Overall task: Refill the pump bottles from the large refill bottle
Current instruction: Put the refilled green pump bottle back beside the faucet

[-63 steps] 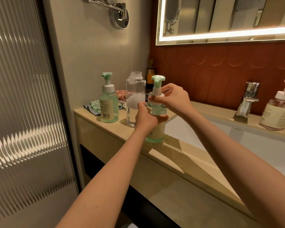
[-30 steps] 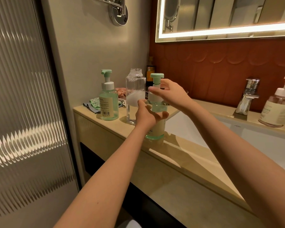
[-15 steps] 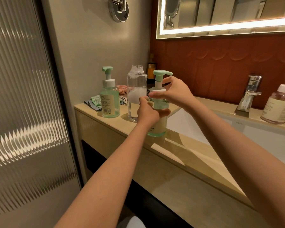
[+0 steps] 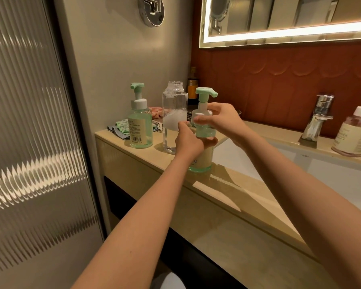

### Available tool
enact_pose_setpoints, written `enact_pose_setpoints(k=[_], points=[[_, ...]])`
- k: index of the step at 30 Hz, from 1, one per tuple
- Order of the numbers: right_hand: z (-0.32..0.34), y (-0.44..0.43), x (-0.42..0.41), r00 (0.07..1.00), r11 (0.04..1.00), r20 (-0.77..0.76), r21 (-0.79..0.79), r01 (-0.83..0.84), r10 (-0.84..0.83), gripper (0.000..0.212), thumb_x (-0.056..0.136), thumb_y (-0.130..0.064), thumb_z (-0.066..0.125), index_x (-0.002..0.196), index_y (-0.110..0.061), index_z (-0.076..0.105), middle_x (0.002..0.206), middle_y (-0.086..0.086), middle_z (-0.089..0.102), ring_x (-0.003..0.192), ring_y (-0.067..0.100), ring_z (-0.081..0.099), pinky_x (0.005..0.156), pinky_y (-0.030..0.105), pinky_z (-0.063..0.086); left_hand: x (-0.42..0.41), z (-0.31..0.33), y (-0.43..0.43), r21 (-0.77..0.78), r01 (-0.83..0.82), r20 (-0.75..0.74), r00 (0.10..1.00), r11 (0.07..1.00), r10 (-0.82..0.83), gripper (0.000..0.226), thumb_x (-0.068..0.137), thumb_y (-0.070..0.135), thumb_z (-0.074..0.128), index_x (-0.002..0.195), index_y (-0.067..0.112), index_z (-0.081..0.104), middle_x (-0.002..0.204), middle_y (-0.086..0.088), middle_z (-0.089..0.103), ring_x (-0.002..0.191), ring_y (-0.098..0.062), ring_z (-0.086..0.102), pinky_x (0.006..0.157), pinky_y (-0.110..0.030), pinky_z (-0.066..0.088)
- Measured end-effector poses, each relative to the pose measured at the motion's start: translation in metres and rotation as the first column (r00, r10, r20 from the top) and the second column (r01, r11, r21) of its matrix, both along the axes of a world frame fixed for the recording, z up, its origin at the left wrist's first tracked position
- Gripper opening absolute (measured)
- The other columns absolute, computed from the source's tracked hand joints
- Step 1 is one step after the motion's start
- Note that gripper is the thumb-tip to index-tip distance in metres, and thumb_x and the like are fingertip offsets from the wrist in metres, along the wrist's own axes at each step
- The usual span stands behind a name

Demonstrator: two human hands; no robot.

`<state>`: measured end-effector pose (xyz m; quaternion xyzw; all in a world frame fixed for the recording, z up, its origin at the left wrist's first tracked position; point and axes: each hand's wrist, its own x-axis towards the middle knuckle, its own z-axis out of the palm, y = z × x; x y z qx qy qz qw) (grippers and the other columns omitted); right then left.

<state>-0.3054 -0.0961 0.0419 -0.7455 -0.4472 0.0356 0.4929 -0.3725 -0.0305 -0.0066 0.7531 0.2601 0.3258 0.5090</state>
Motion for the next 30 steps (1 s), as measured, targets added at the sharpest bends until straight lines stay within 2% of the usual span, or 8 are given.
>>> enact_pose_setpoints(k=[5, 10, 12, 15, 20, 24, 27, 30], points=[[-0.001, 0.004, 0.0, 0.986, 0.988, 0.072, 0.02, 0.151, -0.152, 0.066, 0.071, -0.038, 0.078, 0.125, -0.016, 0.049, 0.109, -0.005, 0.054, 0.098, 0.012, 0.055, 0.081, 0.027, 0.048, -0.002, -0.001, -0.002, 0.027, -0.001, -0.013, 1.0, 1.0, 0.002, 0.073, 0.08, 0.023, 0.072, 0.133, 0.013, 0.023, 0.133, -0.008, 0.044, 0.122, -0.026, 0.044, 0.098, -0.04, 0.039], [-0.002, -0.001, -0.005, 0.99, 0.991, 0.069, 0.061, 0.119, -0.123, 0.045, 0.075, -0.034, 0.075, 0.114, -0.013, 0.063, 0.1, -0.005, 0.06, 0.083, 0.004, 0.055, 0.069, 0.018, 0.045, -0.002, 0.002, -0.005, -0.021, 0.003, -0.002, 1.0, 1.0, -0.003, 0.068, 0.082, 0.02, 0.07, 0.133, 0.012, 0.026, 0.129, -0.007, 0.045, 0.12, -0.025, 0.045, 0.099, -0.04, 0.039], [-0.004, 0.002, -0.009, 0.968, 0.976, 0.133, 0.084, 0.2, -0.21, 0.041, 0.074, -0.039, 0.075, 0.107, -0.015, 0.068, 0.097, -0.004, 0.064, 0.083, 0.007, 0.057, 0.076, 0.027, 0.05, -0.002, 0.002, -0.007, -0.12, -0.004, 0.067, 0.998, 0.993, 0.012, 0.055, 0.087, 0.015, 0.062, 0.131, 0.01, 0.03, 0.125, -0.008, 0.048, 0.117, -0.025, 0.046, 0.104, -0.042, 0.037], [-0.007, 0.006, -0.013, 0.934, 0.952, 0.187, 0.084, 0.294, -0.305, 0.043, 0.073, -0.05, 0.072, 0.104, -0.02, 0.07, 0.1, -0.003, 0.069, 0.094, 0.016, 0.061, 0.089, 0.047, 0.047, -0.002, 0.0, -0.01, -0.033, -0.069, 0.078, 0.994, 0.997, 0.071, 0.045, 0.091, 0.014, 0.055, 0.129, 0.007, 0.033, 0.117, -0.006, 0.047, 0.11, -0.021, 0.045, 0.101, -0.04, 0.037], [-0.009, 0.006, -0.014, 0.904, 0.936, 0.24, 0.082, 0.344, -0.353, 0.042, 0.075, -0.054, 0.068, 0.103, -0.023, 0.07, 0.099, -0.004, 0.07, 0.097, 0.014, 0.06, 0.092, 0.044, 0.042, -0.003, -0.001, -0.01, -0.009, -0.12, 0.072, 0.99, 0.993, 0.121, 0.056, 0.084, 0.011, 0.064, 0.131, 0.002, 0.035, 0.116, -0.009, 0.05, 0.107, -0.022, 0.05, 0.09, -0.029, 0.04], [-0.009, 0.003, -0.01, 0.925, 0.952, 0.225, 0.045, 0.304, -0.306, 0.045, 0.074, -0.054, 0.069, 0.105, -0.022, 0.066, 0.1, -0.006, 0.066, 0.098, 0.017, 0.06, 0.092, 0.048, 0.045, -0.003, 0.003, -0.007, -0.026, -0.05, -0.037, 0.998, 0.998, 0.049, 0.057, 0.088, 0.023, 0.061, 0.134, 0.008, 0.03, 0.131, -0.012, 0.047, 0.121, -0.029, 0.045, 0.101, -0.044, 0.04], [-0.001, -0.005, -0.005, 0.953, 0.969, 0.184, -0.003, 0.246, -0.241, 0.05, 0.073, -0.051, 0.072, 0.11, -0.019, 0.063, 0.102, -0.007, 0.061, 0.095, 0.011, 0.055, 0.087, 0.038, 0.049, -0.001, 0.006, -0.004, 0.046, 0.007, -0.102, 0.995, 0.999, -0.002, 0.079, 0.075, 0.031, 0.076, 0.134, 0.012, 0.027, 0.133, -0.008, 0.045, 0.121, -0.028, 0.045, 0.096, -0.041, 0.041], [0.008, -0.014, 0.0, 0.992, 0.992, 0.014, 0.028, 0.124, -0.124, 0.051, 0.079, -0.042, 0.07, 0.121, -0.015, 0.058, 0.105, -0.007, 0.056, 0.095, 0.007, 0.051, 0.068, 0.018, 0.044, 0.004, 0.009, -0.002, 0.026, 0.009, -0.083, 0.997, 1.0, -0.007, 0.078, 0.071, 0.033, 0.079, 0.13, 0.013, 0.032, 0.129, -0.006, 0.049, 0.114, -0.024, 0.048, 0.091, -0.038, 0.042]])
